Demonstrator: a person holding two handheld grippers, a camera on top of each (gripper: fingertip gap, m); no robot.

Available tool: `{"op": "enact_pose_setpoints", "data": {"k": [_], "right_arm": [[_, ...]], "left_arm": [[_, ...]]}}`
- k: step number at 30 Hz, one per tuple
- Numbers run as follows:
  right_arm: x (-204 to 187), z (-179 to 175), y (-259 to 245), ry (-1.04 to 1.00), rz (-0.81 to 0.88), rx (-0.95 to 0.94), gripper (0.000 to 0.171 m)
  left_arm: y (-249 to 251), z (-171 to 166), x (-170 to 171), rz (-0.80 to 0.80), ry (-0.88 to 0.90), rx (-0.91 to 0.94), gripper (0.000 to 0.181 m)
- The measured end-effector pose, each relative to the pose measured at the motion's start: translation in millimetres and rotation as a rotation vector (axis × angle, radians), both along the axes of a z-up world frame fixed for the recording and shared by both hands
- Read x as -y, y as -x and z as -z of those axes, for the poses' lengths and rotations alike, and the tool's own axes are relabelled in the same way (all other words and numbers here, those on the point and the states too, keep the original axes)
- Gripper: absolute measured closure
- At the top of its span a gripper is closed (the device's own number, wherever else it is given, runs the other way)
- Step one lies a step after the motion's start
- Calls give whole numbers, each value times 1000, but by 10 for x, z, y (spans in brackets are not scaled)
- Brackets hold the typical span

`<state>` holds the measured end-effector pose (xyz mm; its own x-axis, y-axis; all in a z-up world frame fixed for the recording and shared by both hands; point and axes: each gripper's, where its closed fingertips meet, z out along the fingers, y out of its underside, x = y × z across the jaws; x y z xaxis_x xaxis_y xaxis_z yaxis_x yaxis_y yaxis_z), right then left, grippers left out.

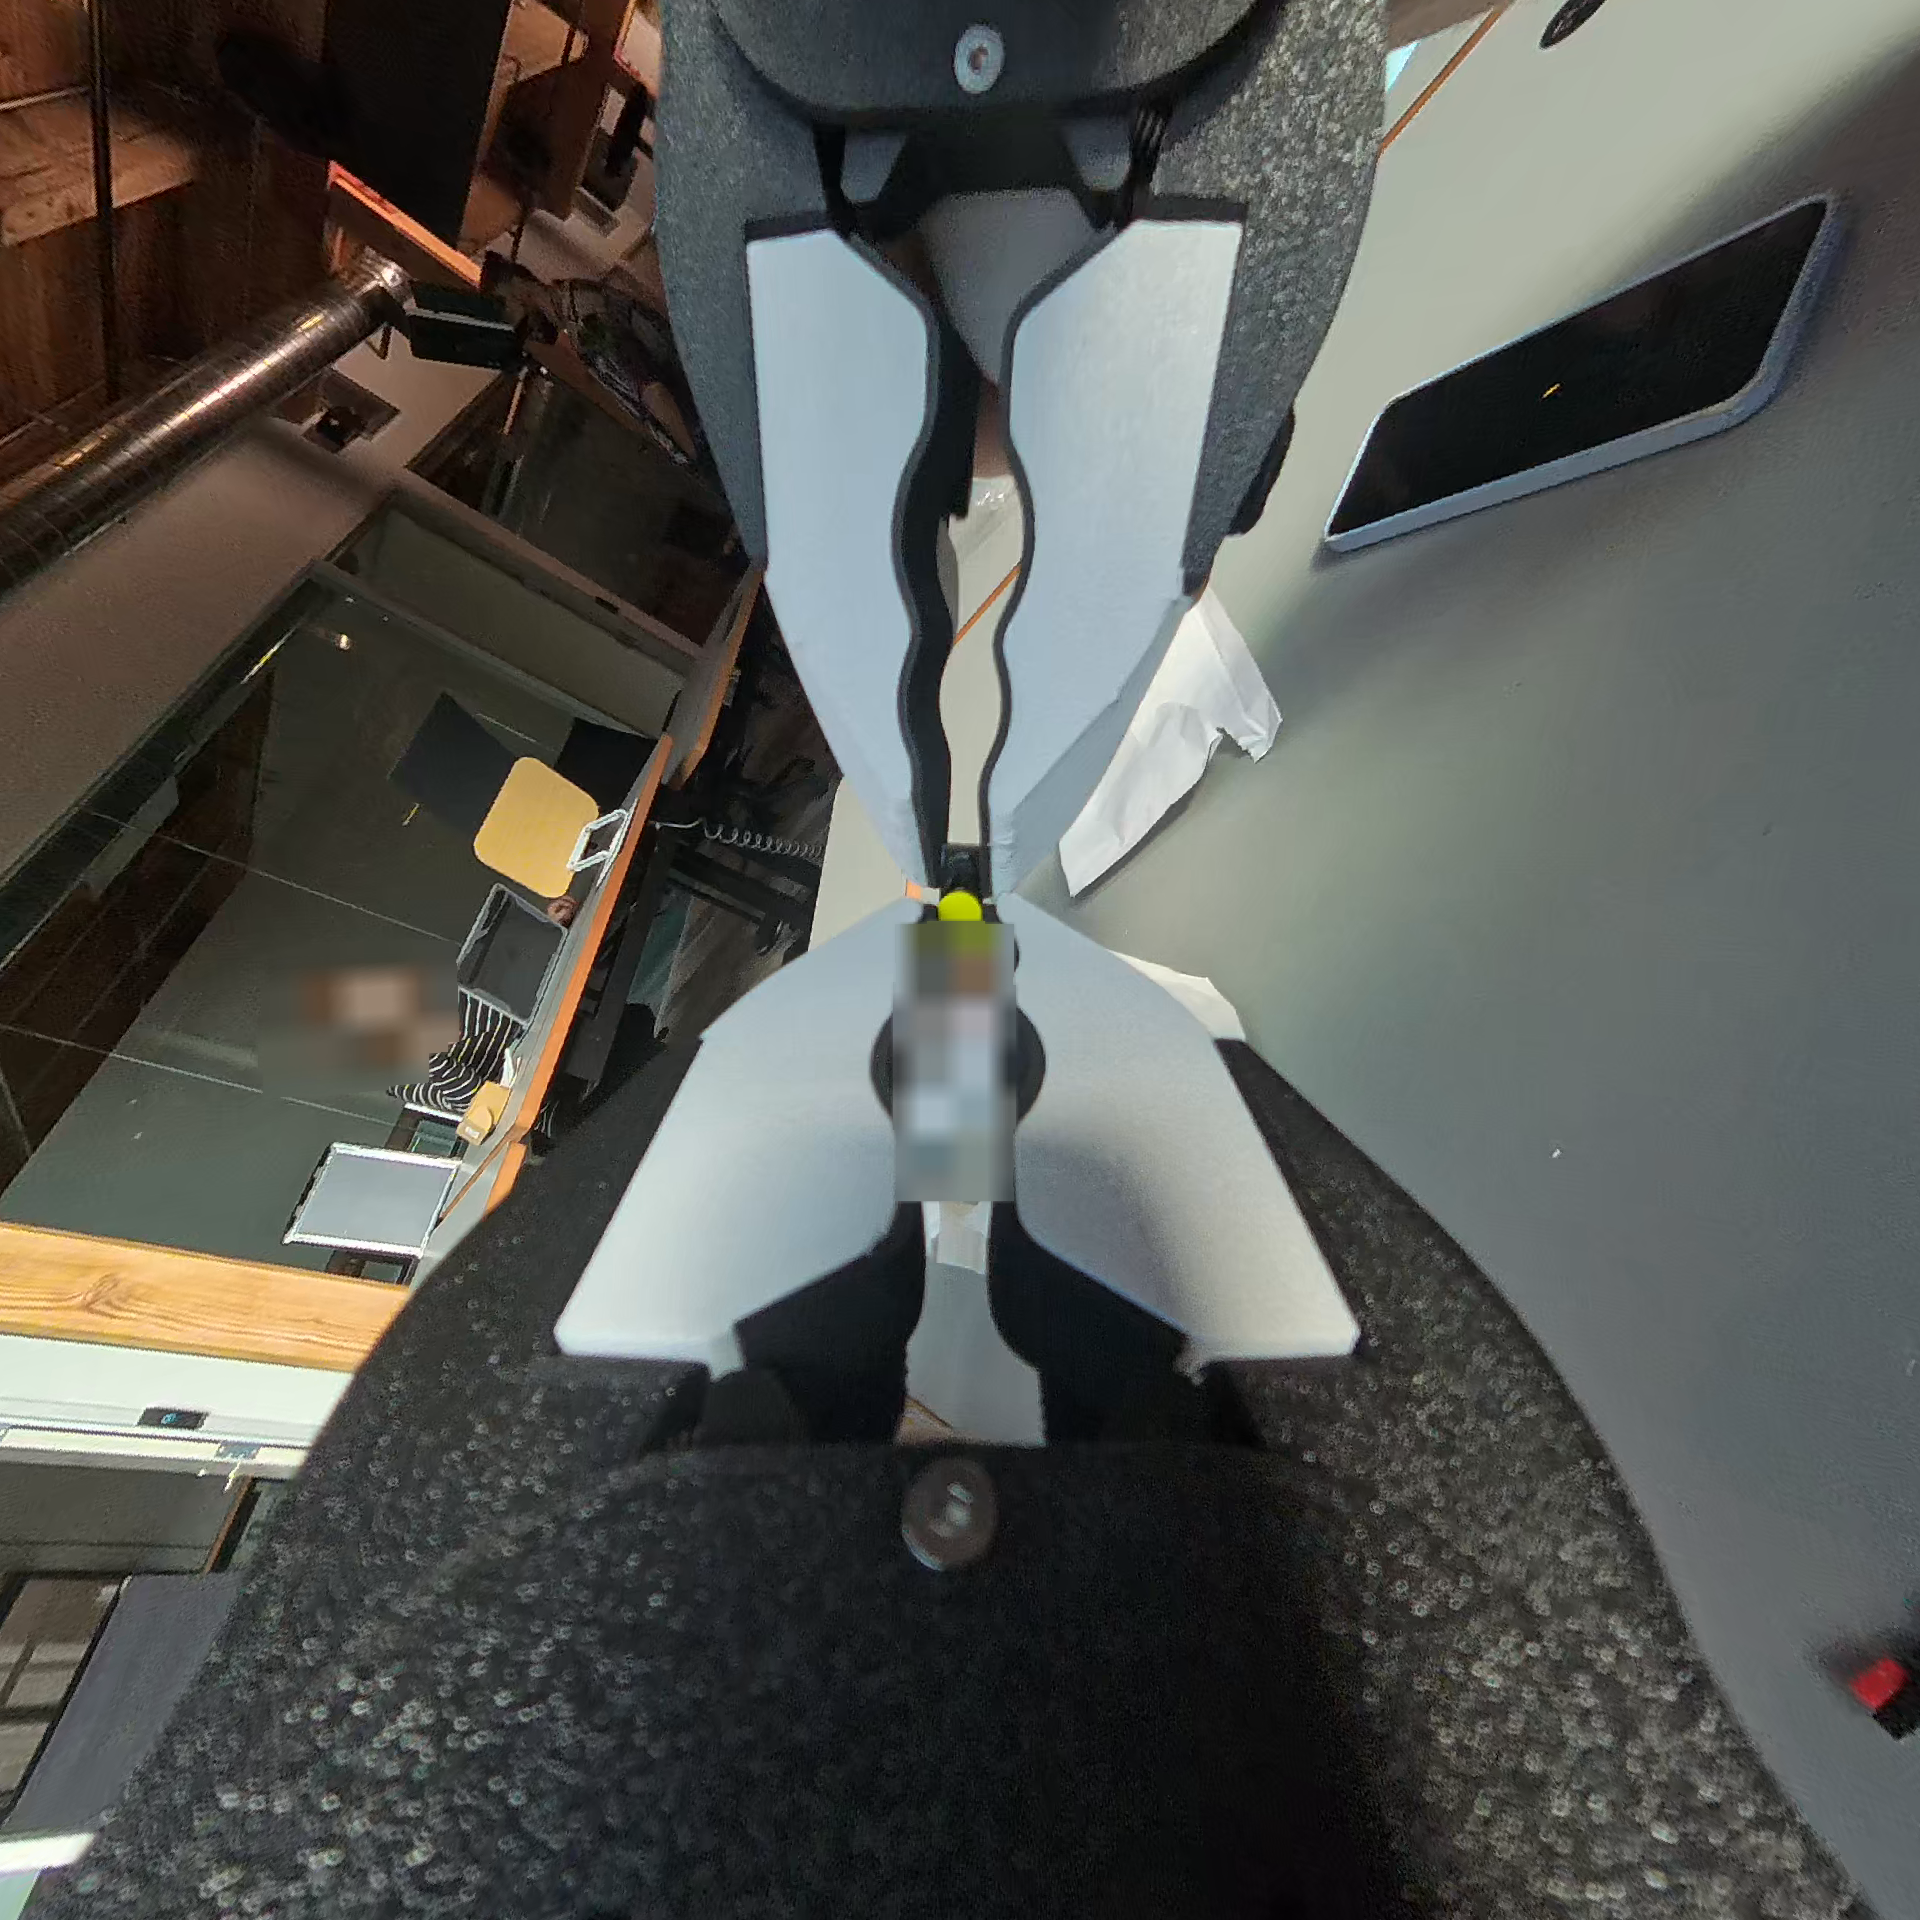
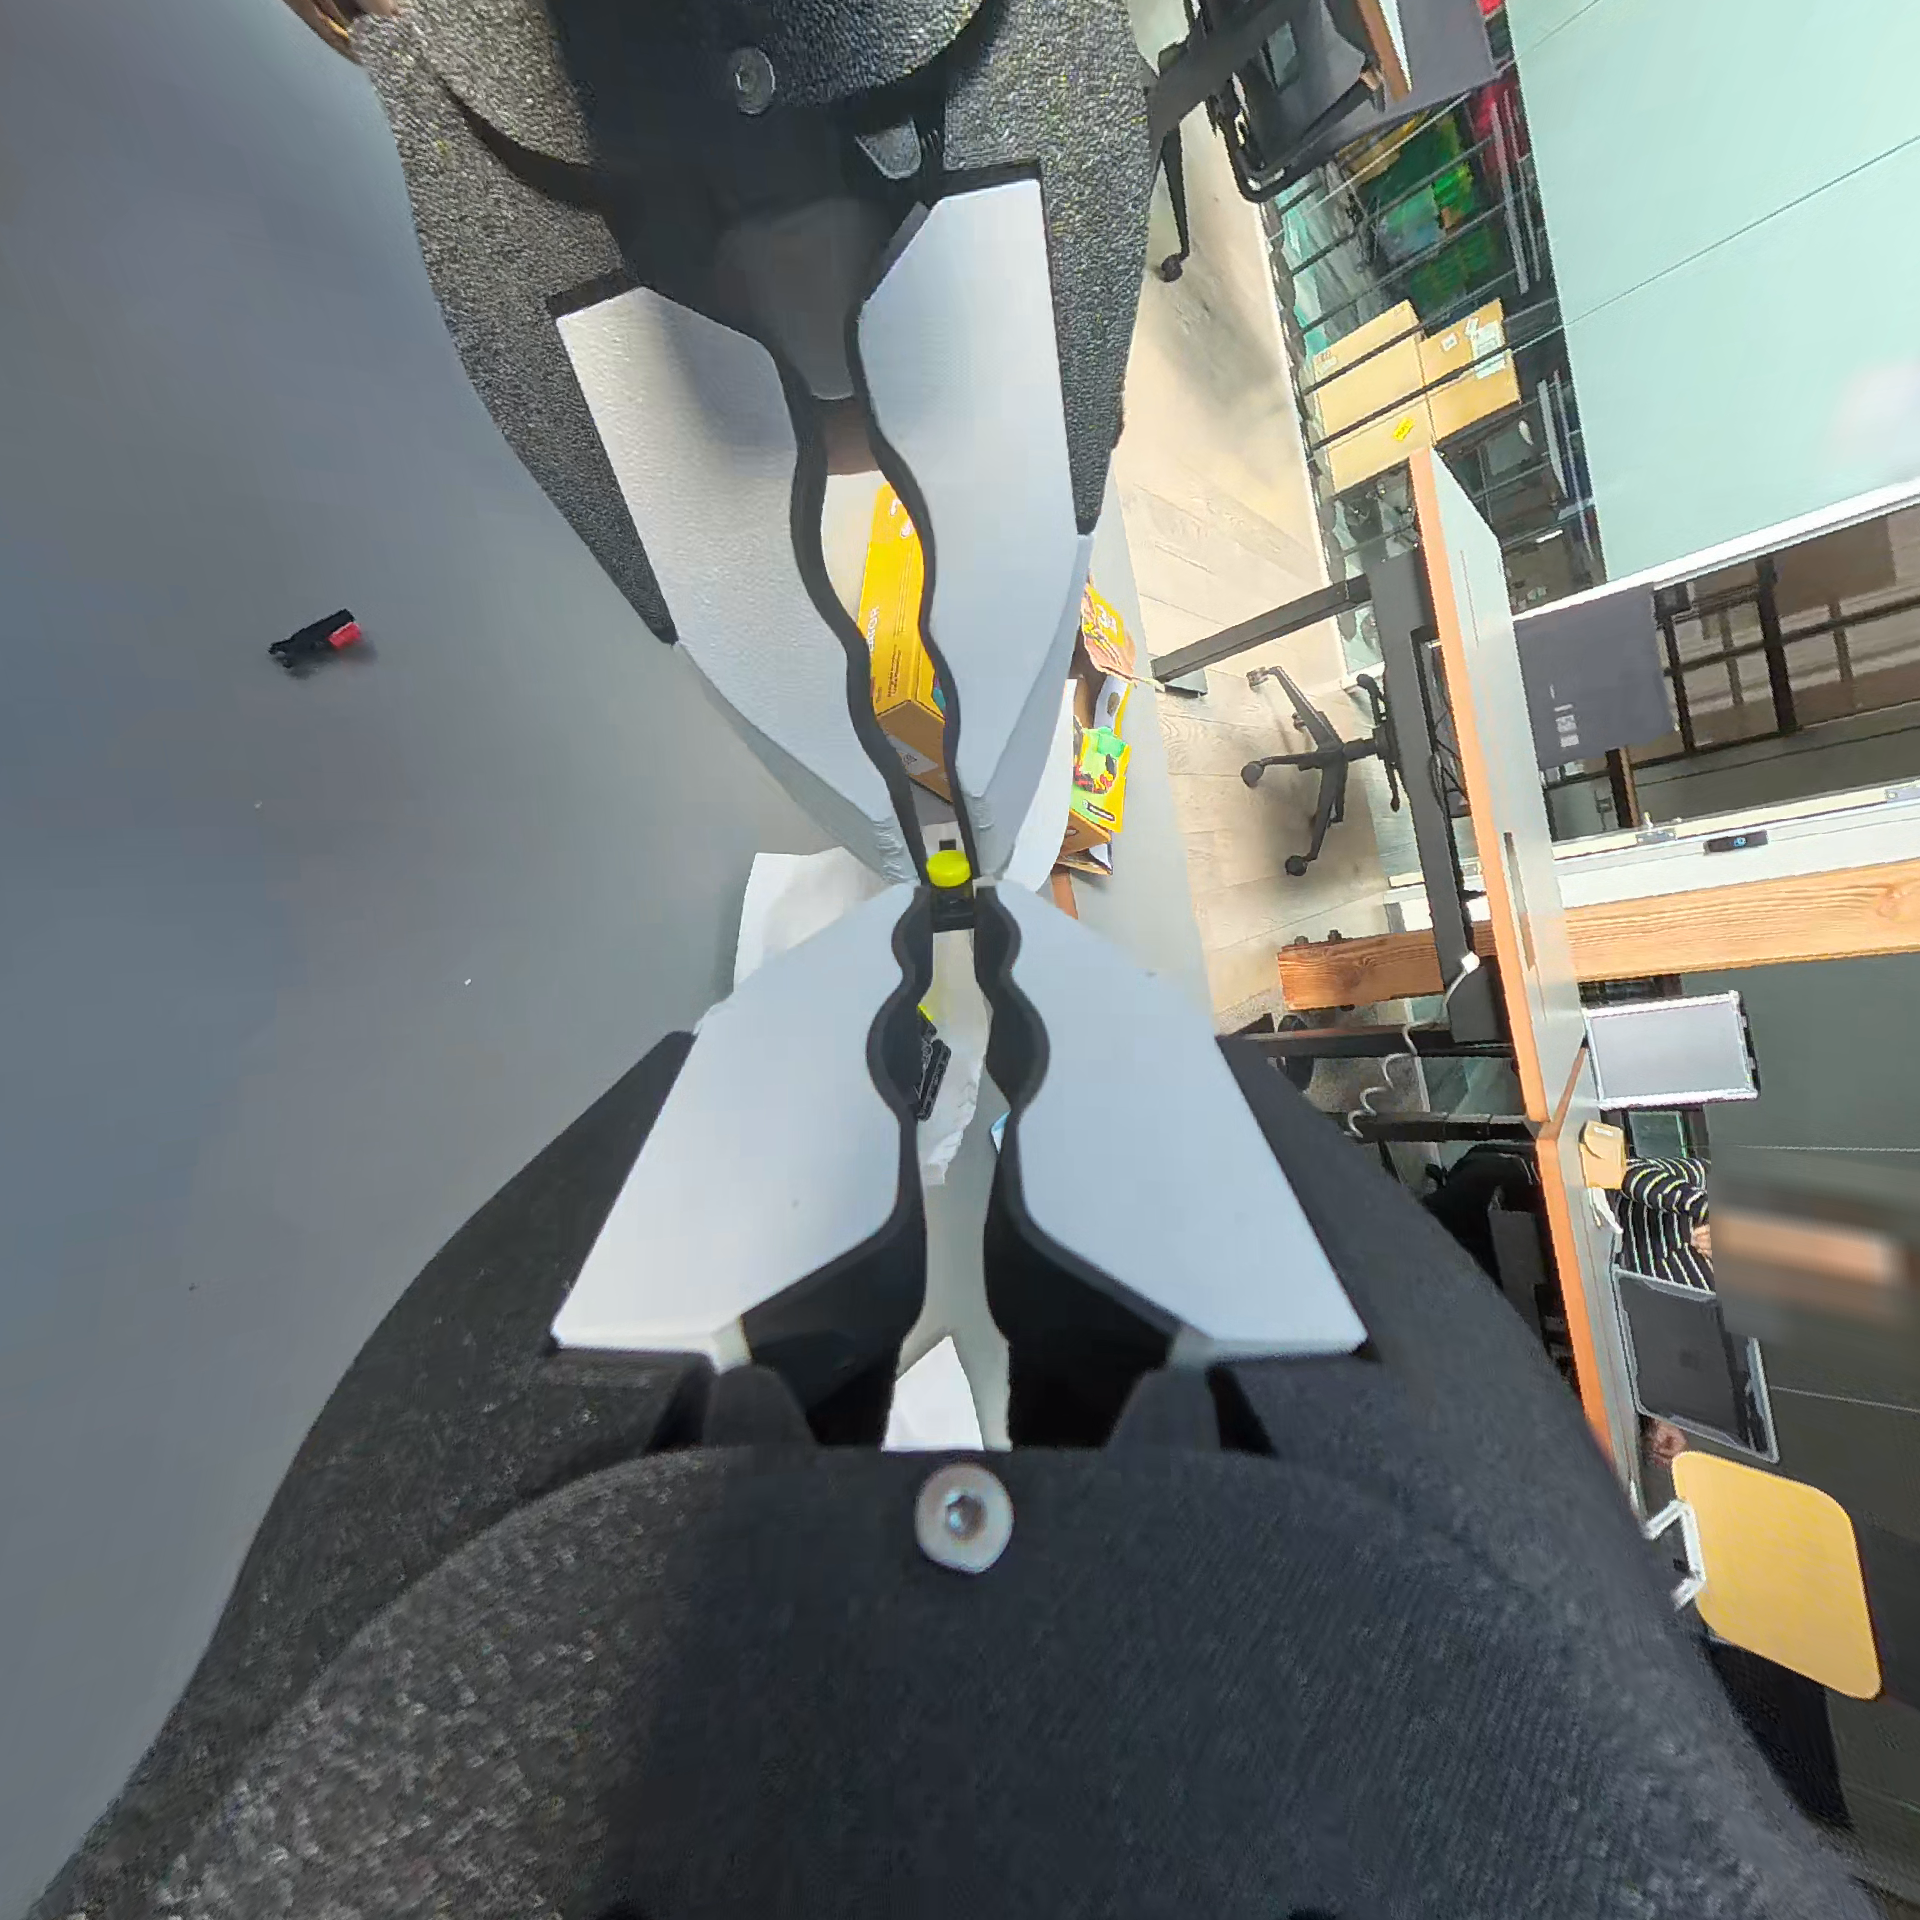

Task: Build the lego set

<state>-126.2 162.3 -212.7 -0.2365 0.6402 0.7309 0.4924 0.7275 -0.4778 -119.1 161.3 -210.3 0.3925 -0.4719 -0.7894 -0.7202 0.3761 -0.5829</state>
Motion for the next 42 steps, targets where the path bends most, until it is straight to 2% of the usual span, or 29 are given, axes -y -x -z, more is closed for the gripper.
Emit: {"op": "enact_pose_setpoints", "data": {"k": [3,7,13,16,17,19,21,24,25,28,33,40,42], "right_arm": [[-27,113,11,28,28,-11,163],[7,290,-13,-16,15,23,163],[-12,412,-35,-314,10,146,163],[-32,489,-35,-348,-5,192,165],[-191,590,-101,-400,54,270,164],[-160,757,-138,-353,2,251,164],[-139,769,-200,-293,45,257,163],[-53,627,-203,-140,48,143,163],[-68,587,-210,-144,66,129,163],[-13,577,-184,-175,67,145,163],[54,596,-188,-250,56,219,163],[62,558,-251,-125,53,159,163],[45,588,-268,-120,74,180,163]], "left_arm": [[18,104,-2,-45,2,-11,174],[1,245,61,-28,33,-5,174],[-26,335,122,17,112,33,175],[-67,306,202,61,141,137,177],[-116,200,268,101,129,212,181],[-62,215,213,39,107,169,181],[35,342,160,-9,120,157,181],[15,356,173,-17,114,157,181],[-27,380,169,-19,108,131,172],[-149,443,151,-20,92,47,168],[-206,471,115,-25,87,-31,177],[-139,484,162,-8,117,-7,181],[-162,470,180,3,120,13,173]]}}
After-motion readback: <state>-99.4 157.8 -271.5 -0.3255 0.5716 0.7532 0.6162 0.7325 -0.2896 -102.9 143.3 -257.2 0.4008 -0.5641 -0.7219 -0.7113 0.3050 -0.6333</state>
